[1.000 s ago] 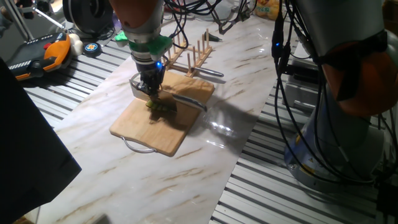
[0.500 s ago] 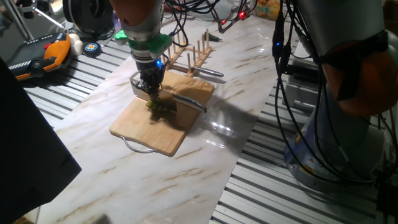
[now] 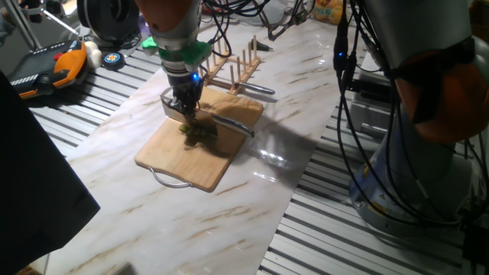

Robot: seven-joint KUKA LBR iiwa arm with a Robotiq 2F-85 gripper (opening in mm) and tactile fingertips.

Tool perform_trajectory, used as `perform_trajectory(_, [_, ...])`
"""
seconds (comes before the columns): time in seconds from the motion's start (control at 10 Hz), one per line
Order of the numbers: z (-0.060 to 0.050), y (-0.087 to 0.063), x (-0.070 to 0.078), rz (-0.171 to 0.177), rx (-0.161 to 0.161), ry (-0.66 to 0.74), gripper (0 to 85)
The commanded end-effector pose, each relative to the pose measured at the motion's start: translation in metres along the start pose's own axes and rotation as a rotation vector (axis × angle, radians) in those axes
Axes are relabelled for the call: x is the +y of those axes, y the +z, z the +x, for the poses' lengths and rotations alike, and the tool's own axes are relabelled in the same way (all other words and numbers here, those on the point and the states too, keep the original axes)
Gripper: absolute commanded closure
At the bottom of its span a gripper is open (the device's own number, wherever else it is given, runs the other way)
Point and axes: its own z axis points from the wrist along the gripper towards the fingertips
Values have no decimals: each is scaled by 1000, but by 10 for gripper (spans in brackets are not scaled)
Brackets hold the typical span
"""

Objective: Cut the cucumber into segments

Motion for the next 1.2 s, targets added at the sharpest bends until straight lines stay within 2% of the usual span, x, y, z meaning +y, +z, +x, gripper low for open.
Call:
perform_trajectory(0.0, [-4,1,-7,-4,4,-5,843])
perform_trajectory(0.1, [-8,-1,-12,-5,5,-10,843])
perform_trajectory(0.4, [-9,-20,-19,3,14,-10,843])
perform_trajectory(0.8, [-2,-35,-23,2,5,-9,843])
perform_trajectory(1.0, [-1,-51,-31,9,15,-17,843])
perform_trajectory(1.1, [-1,-64,-40,15,19,-21,843])
